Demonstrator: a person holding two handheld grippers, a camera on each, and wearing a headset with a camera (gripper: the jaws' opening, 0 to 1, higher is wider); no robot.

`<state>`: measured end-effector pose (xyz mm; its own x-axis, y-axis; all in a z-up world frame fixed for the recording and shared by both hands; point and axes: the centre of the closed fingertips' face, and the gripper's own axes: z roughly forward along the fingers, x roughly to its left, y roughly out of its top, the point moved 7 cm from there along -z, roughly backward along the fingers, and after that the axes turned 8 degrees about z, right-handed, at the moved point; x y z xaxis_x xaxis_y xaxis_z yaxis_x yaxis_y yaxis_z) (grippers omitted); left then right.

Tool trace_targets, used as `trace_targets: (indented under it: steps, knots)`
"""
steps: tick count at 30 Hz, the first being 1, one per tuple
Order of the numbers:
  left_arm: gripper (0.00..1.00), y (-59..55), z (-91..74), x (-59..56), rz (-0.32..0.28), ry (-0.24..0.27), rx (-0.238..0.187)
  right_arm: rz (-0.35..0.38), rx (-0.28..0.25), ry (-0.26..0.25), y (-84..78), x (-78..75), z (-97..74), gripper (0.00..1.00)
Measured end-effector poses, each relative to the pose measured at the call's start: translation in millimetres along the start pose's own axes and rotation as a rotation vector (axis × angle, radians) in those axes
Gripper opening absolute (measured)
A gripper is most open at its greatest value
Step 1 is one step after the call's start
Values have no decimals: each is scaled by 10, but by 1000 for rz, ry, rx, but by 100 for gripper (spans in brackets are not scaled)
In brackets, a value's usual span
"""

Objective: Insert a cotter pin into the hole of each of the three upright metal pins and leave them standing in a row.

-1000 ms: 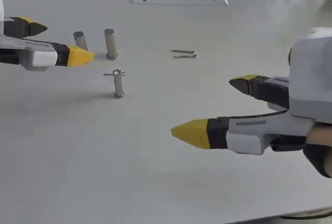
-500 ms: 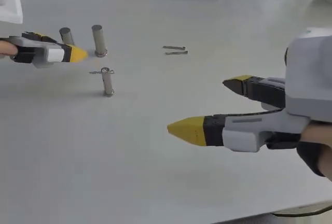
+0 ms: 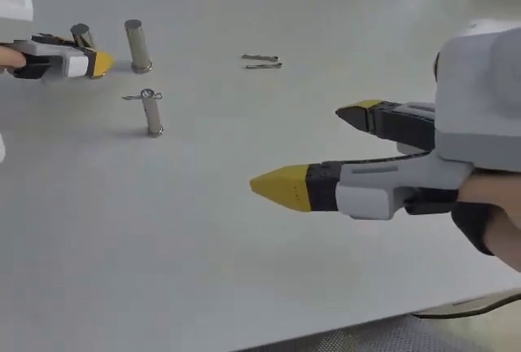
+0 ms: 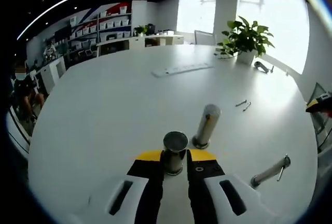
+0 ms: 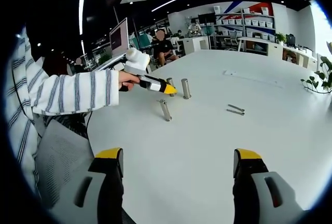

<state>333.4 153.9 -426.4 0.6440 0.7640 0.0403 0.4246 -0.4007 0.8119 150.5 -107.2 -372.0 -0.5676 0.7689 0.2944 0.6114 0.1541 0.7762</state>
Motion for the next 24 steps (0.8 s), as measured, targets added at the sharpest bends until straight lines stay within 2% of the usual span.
trace_targets:
  steps: [1,2,3,9,12,13,15,16,18,21,24]
  knots:
    - [11,0,-18,13,-17,8,0,1,0,-2,-8,5,-6,86]
    - [11,-6,-32,1,-57,0,4,2,-1,-3,-12,5,-8,86]
    - [11,-7,-53,18,-62,-4,2,3,-1,-3,-18,6,-10,85]
    - [10,-5,-117,-38,-28,-2,4,7,-5,1,-31,32,-27,85]
    - [9,-7,-154,-48,-38,-1,3,8,-9,0,-23,42,-43,85]
    - [9,-17,-130,1,-56,9,7,7,-10,-1,-17,41,-46,84]
    - [9,-18,-129,48,-53,16,3,5,-12,-1,-7,42,-52,84]
    - [9,5,-155,73,-11,37,-5,5,-14,-2,-4,44,-60,84]
    - [9,30,-165,139,-13,40,-10,2,-14,-5,-2,44,-73,84]
    - [9,141,-274,223,-44,41,-65,3,-28,-11,17,38,-106,84]
    - [9,236,-390,288,-8,39,-98,4,-39,-15,34,25,-126,84]
